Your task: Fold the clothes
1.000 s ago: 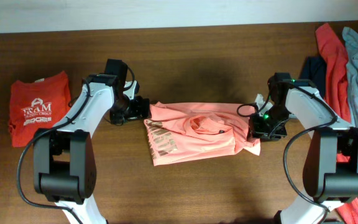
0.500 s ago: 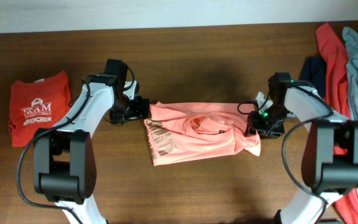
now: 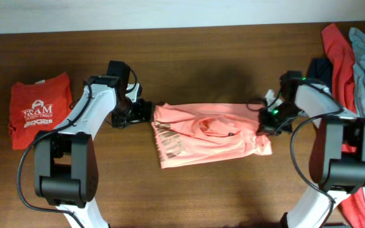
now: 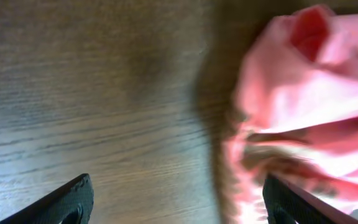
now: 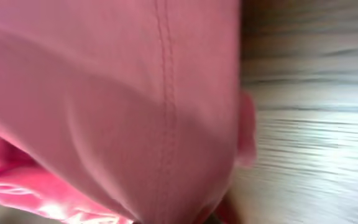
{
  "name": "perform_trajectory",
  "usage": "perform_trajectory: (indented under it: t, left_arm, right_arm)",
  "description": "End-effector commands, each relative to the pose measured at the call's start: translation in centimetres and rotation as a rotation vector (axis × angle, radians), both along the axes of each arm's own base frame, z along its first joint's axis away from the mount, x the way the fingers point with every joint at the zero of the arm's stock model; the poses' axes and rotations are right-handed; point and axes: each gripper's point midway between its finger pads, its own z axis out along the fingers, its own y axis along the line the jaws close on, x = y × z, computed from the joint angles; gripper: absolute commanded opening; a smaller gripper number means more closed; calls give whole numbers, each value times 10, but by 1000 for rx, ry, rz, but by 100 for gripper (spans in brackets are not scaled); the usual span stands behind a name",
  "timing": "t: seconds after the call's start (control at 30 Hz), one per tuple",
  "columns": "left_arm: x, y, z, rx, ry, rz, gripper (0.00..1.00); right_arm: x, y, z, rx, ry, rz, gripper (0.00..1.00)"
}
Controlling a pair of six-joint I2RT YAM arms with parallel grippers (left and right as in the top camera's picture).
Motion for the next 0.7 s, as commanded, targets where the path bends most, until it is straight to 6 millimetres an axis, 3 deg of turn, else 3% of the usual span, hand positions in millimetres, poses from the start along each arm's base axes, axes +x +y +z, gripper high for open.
perform_trajectory:
  t: [0.0,0.1,0.23,0.43,0.63,0.67]
  left_arm:
    - [4,10,12,47,-34,-13,87]
    - [4,11,11,52,-31,-12,87]
    - [4,11,11,52,-31,-12,87]
    - [1,15,10,73,-21,-12,87]
    - [-2,29,8,154,-12,-6,87]
    - [-2,32,8,171,-13,-5,87]
  right_arm:
    - [18,-31,31,-38,-66,-62,4]
    - [17,-30,51,-32,-66,-11,4]
    - [18,-8,76,-30,-71,52,4]
    - [26,66,115,-32,-131,208,4]
    - [16,144,116,-54,-171,338,4]
    - [13,166,112,-70,-194,380,4]
